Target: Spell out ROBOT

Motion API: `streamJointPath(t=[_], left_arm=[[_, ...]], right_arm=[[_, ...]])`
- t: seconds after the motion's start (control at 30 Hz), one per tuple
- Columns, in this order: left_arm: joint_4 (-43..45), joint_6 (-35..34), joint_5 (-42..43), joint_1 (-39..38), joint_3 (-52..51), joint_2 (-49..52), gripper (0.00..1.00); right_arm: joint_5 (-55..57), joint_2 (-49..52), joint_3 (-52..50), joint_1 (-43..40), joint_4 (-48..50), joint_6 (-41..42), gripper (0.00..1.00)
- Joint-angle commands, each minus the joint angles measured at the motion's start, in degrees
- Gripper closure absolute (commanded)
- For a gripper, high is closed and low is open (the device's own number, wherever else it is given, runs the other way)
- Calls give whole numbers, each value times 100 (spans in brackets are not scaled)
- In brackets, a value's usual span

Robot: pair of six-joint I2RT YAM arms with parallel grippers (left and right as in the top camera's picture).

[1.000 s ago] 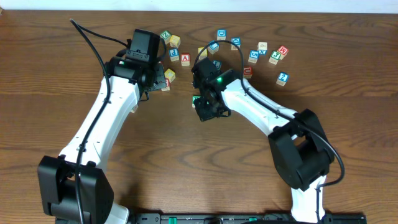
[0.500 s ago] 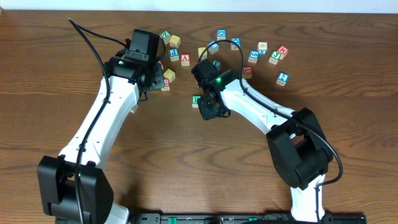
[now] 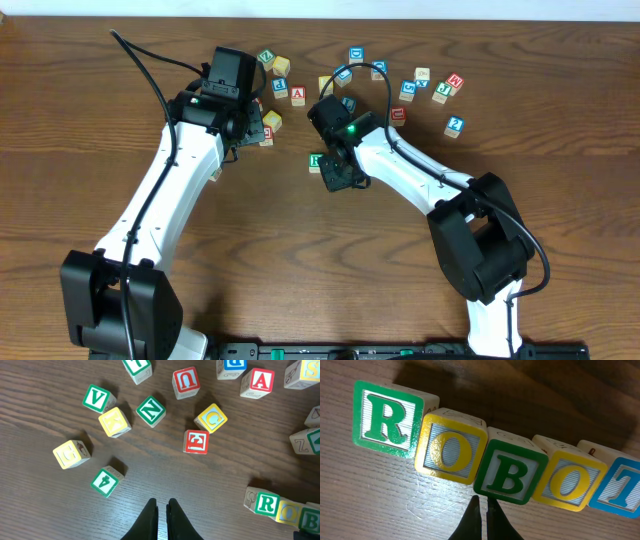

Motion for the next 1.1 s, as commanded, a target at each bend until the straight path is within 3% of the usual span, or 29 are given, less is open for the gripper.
streamJointPath(t=[0.0, 0.63, 0.87, 1.07], left_arm=[[-35, 55, -136, 28, 68, -70, 92], [-31, 52, -136, 28, 68, -68, 92], [-33, 52, -136, 28, 68, -68, 92], [-31, 52, -133, 28, 66, -68, 92]], right_arm=[[111, 103, 28, 24, 24, 81, 99], [-101, -177, 157, -35, -11, -33, 99], [-83, -901, 225, -369, -59, 146, 99], [-87, -859, 208, -791, -20, 232, 99]])
